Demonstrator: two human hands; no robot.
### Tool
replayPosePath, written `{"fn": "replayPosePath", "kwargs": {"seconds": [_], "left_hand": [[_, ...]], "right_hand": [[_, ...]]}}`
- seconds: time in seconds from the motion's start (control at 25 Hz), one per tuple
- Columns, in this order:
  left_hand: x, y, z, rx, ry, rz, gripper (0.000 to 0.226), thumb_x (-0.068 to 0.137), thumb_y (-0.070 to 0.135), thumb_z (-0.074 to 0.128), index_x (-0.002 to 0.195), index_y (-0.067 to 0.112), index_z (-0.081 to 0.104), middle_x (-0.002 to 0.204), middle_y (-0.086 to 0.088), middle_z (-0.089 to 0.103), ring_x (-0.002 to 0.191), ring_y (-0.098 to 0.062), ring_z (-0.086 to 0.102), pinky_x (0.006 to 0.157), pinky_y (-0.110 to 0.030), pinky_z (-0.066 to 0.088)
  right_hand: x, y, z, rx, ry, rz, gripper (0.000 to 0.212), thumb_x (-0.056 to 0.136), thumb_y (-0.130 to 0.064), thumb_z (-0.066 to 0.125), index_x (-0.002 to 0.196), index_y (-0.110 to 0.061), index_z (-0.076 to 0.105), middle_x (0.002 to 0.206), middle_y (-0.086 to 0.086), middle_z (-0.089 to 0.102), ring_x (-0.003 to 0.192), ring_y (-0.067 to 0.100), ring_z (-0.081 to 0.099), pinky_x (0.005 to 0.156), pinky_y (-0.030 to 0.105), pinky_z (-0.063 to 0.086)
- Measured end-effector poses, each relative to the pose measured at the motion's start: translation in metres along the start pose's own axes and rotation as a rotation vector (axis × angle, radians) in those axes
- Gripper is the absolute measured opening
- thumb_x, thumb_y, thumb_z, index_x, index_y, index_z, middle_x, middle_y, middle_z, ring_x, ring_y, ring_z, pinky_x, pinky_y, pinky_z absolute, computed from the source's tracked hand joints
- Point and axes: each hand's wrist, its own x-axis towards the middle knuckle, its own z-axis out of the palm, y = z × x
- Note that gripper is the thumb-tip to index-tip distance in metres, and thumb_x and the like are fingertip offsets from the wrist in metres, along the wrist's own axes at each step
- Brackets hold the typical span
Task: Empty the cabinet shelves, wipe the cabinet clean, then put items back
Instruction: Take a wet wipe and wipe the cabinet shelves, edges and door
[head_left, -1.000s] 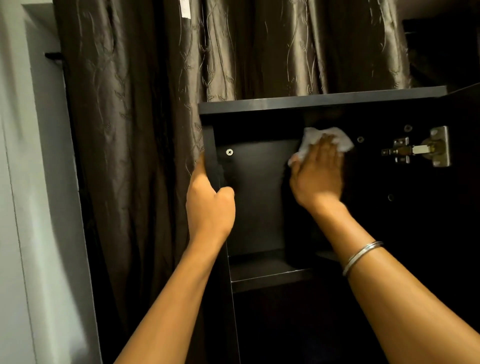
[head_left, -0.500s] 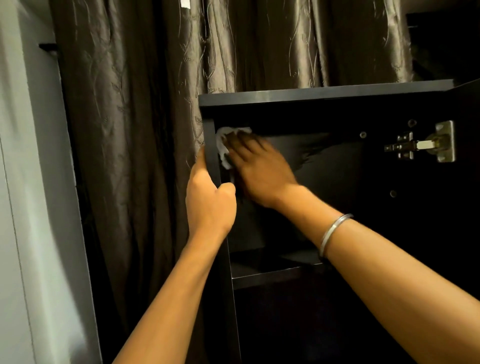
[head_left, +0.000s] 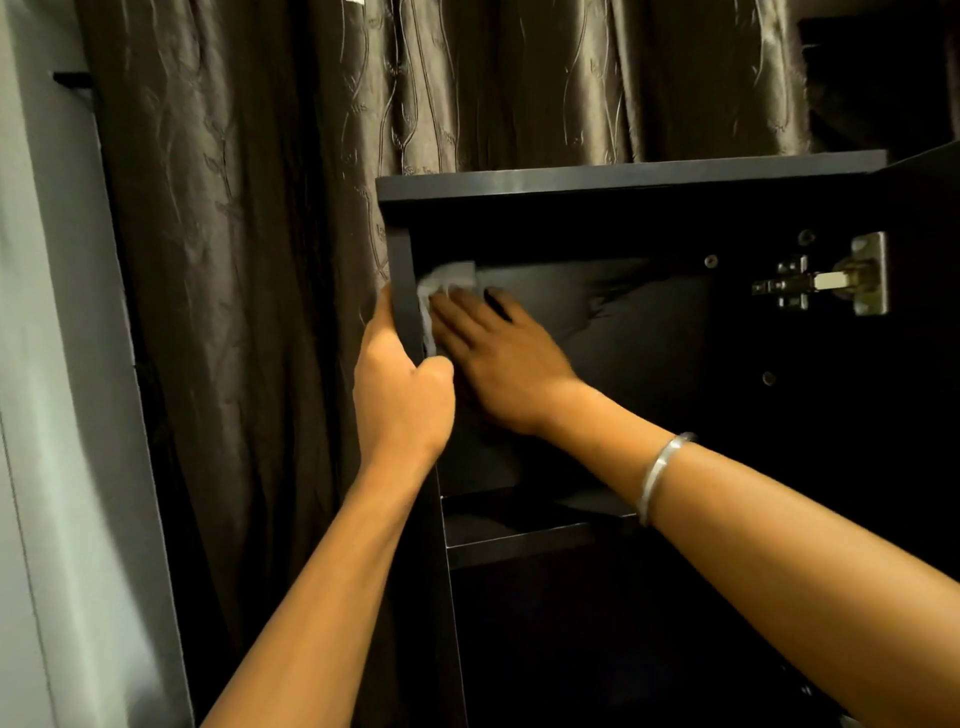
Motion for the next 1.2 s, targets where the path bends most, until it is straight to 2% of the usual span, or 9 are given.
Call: {"fn": "replayPosePath", "kwargs": {"seconds": [0.24, 0.4, 0.48, 0.6, 0.68, 0.76, 0.88, 1.0, 1.2], "left_hand": [[0.001, -0.002, -0.002, -0.015, -0.021, 0.004, 0.083, 0.071, 0.007, 0.053, 0.148, 0.035, 0.039, 0.13, -0.008, 0.063, 0.108, -0.029, 0.065, 0.09, -0.053, 0.057], [0.002, -0.006, 0.0, -0.018, -0.026, 0.009, 0.083, 0.074, 0.002, 0.055, 0.149, 0.034, 0.038, 0.133, -0.009, 0.061, 0.106, -0.027, 0.066, 0.089, -0.051, 0.058], [0.002, -0.008, -0.001, -0.026, -0.031, 0.026, 0.079, 0.076, 0.006, 0.055, 0.148, 0.034, 0.039, 0.132, -0.008, 0.061, 0.104, -0.025, 0.066, 0.088, -0.049, 0.058], [0.004, -0.01, -0.001, -0.036, -0.018, 0.078, 0.049, 0.092, 0.023, 0.057, 0.139, 0.032, 0.051, 0.127, 0.0, 0.064, 0.107, -0.014, 0.063, 0.091, -0.031, 0.055], [0.001, -0.006, -0.002, -0.104, -0.012, 0.077, 0.037, 0.102, 0.044, 0.049, 0.138, 0.034, 0.052, 0.136, 0.011, 0.058, 0.12, 0.0, 0.055, 0.096, -0.016, 0.046], [0.001, -0.005, 0.0, -0.176, 0.003, 0.046, 0.05, 0.103, 0.05, 0.039, 0.147, 0.027, 0.045, 0.14, 0.024, 0.043, 0.127, 0.01, 0.041, 0.095, -0.001, 0.034], [0.005, -0.009, 0.002, -0.248, -0.012, 0.008, 0.05, 0.106, 0.042, 0.038, 0.15, 0.02, 0.041, 0.135, 0.022, 0.043, 0.124, 0.012, 0.037, 0.089, 0.006, 0.03], [0.005, -0.018, 0.0, -0.227, -0.017, 0.062, 0.047, 0.106, 0.036, 0.04, 0.148, 0.015, 0.043, 0.151, 0.003, 0.045, 0.138, -0.007, 0.042, 0.11, -0.016, 0.036], [0.012, -0.027, -0.002, -0.378, -0.138, -0.069, 0.081, 0.091, 0.071, 0.046, 0.143, 0.01, 0.05, 0.143, -0.02, 0.053, 0.137, -0.035, 0.046, 0.117, -0.05, 0.035]], "right_hand": [[-0.035, 0.043, 0.015, 0.05, 0.1, 0.528, 0.071, 0.093, -0.052, 0.041, 0.152, -0.015, 0.033, 0.156, 0.01, 0.037, 0.137, 0.034, 0.038, 0.105, 0.048, 0.034], [-0.073, 0.092, 0.01, 0.209, -0.075, 1.087, 0.077, 0.098, -0.052, 0.031, 0.152, 0.003, 0.023, 0.159, 0.025, 0.021, 0.146, 0.038, 0.021, 0.117, 0.051, 0.022], [-0.06, 0.081, 0.006, 0.254, -0.061, 0.999, 0.074, 0.097, -0.045, 0.028, 0.15, 0.007, 0.025, 0.157, 0.031, 0.02, 0.147, 0.042, 0.018, 0.121, 0.05, 0.015], [-0.034, 0.022, 0.007, 0.321, -0.043, 0.464, 0.062, 0.1, -0.033, 0.037, 0.152, -0.001, 0.027, 0.16, 0.024, 0.02, 0.15, 0.036, 0.013, 0.122, 0.04, 0.002], [-0.021, 0.002, -0.001, 0.47, -0.003, 0.33, 0.054, 0.1, -0.021, 0.045, 0.151, -0.007, 0.034, 0.158, 0.016, 0.03, 0.149, 0.029, 0.023, 0.121, 0.032, 0.011], [-0.005, -0.004, -0.016, 0.678, 0.232, 0.525, 0.036, 0.099, -0.017, 0.049, 0.133, -0.013, 0.058, 0.133, 0.012, 0.061, 0.126, 0.028, 0.054, 0.104, 0.032, 0.04], [0.022, -0.019, -0.053, 1.435, 0.434, 1.008, 0.028, 0.102, -0.024, 0.048, 0.107, -0.007, 0.069, 0.091, 0.007, 0.07, 0.086, 0.021, 0.064, 0.076, 0.03, 0.046], [0.029, -0.056, -0.088, 2.031, 0.187, 0.776, 0.056, 0.104, -0.045, 0.034, 0.133, -0.001, 0.054, 0.114, 0.009, 0.065, 0.107, 0.017, 0.061, 0.093, 0.027, 0.046], [-0.021, -0.085, -0.065, 1.816, -0.099, 0.574, 0.084, 0.084, -0.084, 0.016, 0.154, -0.038, 0.022, 0.158, -0.009, 0.032, 0.143, 0.003, 0.028, 0.118, 0.032, 0.023]]}}
